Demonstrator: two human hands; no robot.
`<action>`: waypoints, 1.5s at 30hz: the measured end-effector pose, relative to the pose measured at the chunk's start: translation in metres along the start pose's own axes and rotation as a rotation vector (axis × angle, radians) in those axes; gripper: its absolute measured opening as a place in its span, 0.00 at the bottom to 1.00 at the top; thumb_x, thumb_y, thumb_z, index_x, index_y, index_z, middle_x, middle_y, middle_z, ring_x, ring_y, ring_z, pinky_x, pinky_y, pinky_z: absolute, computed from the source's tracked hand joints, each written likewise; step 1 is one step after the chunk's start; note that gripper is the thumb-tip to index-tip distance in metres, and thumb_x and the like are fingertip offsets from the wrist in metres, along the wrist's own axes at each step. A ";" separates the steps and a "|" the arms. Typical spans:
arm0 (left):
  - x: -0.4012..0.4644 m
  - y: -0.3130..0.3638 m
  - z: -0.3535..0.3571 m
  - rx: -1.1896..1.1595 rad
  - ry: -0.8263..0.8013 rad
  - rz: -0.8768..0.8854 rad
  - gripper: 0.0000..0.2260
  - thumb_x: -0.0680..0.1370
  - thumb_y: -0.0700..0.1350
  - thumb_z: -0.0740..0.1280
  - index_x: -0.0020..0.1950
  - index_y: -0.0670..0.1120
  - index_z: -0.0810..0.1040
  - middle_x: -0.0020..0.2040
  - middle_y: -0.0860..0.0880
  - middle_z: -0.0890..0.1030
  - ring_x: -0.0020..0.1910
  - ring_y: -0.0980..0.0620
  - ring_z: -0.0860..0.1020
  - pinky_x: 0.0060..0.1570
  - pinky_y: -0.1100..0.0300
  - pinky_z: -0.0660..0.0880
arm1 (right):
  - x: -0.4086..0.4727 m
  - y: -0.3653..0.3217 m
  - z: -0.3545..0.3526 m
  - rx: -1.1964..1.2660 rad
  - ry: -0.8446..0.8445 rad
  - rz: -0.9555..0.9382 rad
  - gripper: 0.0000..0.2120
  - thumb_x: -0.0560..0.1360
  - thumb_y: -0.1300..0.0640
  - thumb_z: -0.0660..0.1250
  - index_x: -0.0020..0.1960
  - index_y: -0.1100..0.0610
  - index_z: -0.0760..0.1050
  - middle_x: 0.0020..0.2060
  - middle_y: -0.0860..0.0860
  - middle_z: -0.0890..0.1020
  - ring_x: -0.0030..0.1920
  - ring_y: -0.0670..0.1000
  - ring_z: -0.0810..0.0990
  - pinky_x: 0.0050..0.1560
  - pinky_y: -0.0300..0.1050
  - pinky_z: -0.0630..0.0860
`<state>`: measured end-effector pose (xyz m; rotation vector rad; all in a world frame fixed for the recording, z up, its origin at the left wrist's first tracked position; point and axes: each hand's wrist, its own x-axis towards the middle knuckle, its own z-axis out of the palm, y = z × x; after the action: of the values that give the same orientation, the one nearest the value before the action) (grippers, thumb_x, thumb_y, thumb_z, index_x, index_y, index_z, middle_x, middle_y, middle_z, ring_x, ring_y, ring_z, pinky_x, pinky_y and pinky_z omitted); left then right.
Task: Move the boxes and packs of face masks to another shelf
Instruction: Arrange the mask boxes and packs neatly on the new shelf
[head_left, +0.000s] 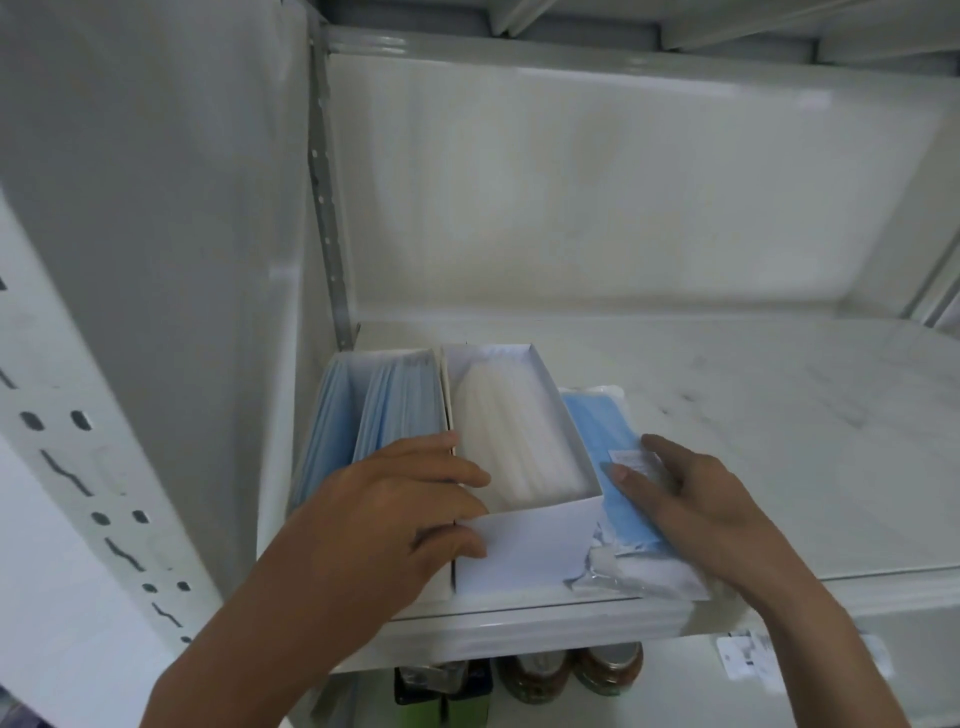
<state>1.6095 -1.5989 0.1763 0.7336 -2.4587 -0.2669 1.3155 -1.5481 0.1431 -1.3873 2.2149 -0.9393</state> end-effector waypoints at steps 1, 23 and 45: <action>0.000 -0.001 0.000 -0.005 0.001 0.005 0.03 0.74 0.52 0.74 0.42 0.56 0.88 0.55 0.60 0.85 0.67 0.62 0.74 0.66 0.72 0.67 | -0.003 0.002 0.000 0.027 -0.022 -0.010 0.41 0.71 0.30 0.64 0.78 0.49 0.62 0.64 0.46 0.77 0.54 0.46 0.78 0.50 0.38 0.71; 0.001 -0.005 -0.006 -0.101 -0.113 -0.006 0.15 0.74 0.60 0.65 0.47 0.55 0.88 0.60 0.64 0.82 0.72 0.67 0.68 0.68 0.76 0.61 | -0.021 0.035 -0.013 -0.055 -0.193 -0.312 0.50 0.59 0.37 0.80 0.75 0.31 0.59 0.74 0.27 0.59 0.70 0.32 0.65 0.65 0.28 0.64; -0.003 0.004 -0.004 0.202 0.034 0.028 0.20 0.71 0.57 0.75 0.59 0.49 0.86 0.68 0.48 0.80 0.72 0.47 0.73 0.68 0.38 0.73 | -0.032 0.029 -0.009 0.011 -0.262 -0.280 0.53 0.56 0.28 0.75 0.75 0.29 0.53 0.74 0.24 0.52 0.68 0.23 0.57 0.65 0.28 0.62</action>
<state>1.6119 -1.5937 0.1794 0.7797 -2.4851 0.0048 1.3053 -1.5079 0.1276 -1.7371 1.8541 -0.8003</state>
